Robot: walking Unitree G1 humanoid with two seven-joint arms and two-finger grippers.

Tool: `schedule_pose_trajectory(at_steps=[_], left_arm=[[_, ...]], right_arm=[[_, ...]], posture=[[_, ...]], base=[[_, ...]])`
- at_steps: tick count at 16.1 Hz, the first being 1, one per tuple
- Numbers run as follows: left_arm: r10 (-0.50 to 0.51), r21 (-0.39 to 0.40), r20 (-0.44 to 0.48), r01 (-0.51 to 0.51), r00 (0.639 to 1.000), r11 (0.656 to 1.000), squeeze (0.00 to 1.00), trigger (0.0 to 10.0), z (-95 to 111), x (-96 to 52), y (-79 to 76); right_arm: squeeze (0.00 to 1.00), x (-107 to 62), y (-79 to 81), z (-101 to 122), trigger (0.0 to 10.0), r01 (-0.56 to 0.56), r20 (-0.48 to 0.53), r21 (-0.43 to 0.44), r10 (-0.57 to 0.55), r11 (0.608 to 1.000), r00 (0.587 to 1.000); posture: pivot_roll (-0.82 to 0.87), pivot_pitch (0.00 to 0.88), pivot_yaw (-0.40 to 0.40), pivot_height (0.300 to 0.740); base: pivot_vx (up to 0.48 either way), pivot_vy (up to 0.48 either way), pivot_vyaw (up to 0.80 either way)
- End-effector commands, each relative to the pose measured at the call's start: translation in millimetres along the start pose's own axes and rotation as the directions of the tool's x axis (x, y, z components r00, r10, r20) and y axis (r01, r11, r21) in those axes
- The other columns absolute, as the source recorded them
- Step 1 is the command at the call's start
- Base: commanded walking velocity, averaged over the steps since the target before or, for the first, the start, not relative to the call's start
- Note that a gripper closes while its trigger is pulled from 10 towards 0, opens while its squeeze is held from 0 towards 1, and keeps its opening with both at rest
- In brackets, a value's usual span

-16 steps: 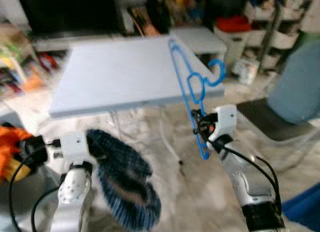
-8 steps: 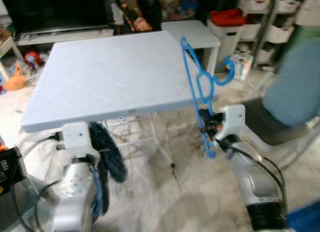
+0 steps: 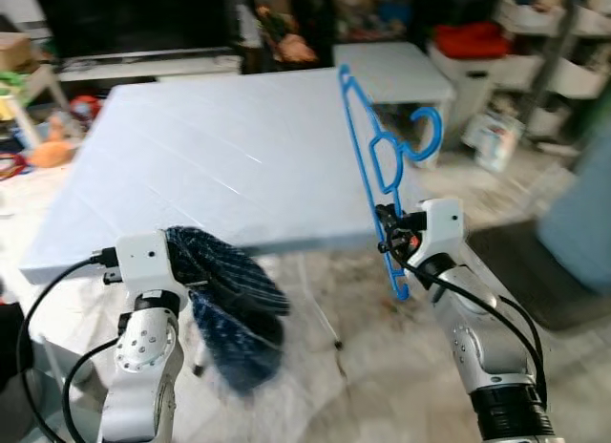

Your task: Hang hanger

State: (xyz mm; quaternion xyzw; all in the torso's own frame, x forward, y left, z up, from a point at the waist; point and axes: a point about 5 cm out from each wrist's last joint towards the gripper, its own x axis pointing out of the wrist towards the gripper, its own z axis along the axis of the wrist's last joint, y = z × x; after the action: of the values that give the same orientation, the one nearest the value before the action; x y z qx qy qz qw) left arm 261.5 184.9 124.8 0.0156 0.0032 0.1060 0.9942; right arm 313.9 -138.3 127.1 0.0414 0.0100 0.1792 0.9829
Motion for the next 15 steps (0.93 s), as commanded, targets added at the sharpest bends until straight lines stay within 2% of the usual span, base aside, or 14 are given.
schedule_pose_trajectory(at_steps=[1,8,12,15], left_arm=[[0.021,0.019,0.031,-0.022,0.999,1.000,0.00,10.0,7.7,2.3,4.0],[0.057,0.029,0.057,-0.059,0.997,0.998,0.00,10.0,13.9,4.9,7.4],[0.173,0.073,0.074,-0.178,0.982,0.981,0.00,10.0,16.1,6.7,17.6],[0.210,0.090,0.073,-0.216,0.975,0.972,0.00,10.0,16.6,7.6,20.3]], right_arm=[[0.00,4.2,5.7,6.7,10.0,-0.029,0.025,-0.001,0.029,1.000,0.999],[0.00,6.1,7.0,6.2,10.0,-0.042,0.024,-0.003,0.042,0.999,0.999],[0.00,5.9,7.6,5.5,10.0,-0.050,0.022,-0.003,0.050,0.999,0.999],[0.00,4.3,7.4,3.4,10.0,-0.047,0.017,0.000,0.047,0.999,0.999]], posture=[[-0.03,0.000,0.007,0.740],[-0.03,0.000,0.005,0.740],[-0.03,0.000,0.005,0.740],[-0.03,0.000,0.006,0.740]], base=[[0.439,0.000,0.00],[0.439,0.000,0.00],[0.000,0.000,0.00],[0.000,0.000,0.00]])
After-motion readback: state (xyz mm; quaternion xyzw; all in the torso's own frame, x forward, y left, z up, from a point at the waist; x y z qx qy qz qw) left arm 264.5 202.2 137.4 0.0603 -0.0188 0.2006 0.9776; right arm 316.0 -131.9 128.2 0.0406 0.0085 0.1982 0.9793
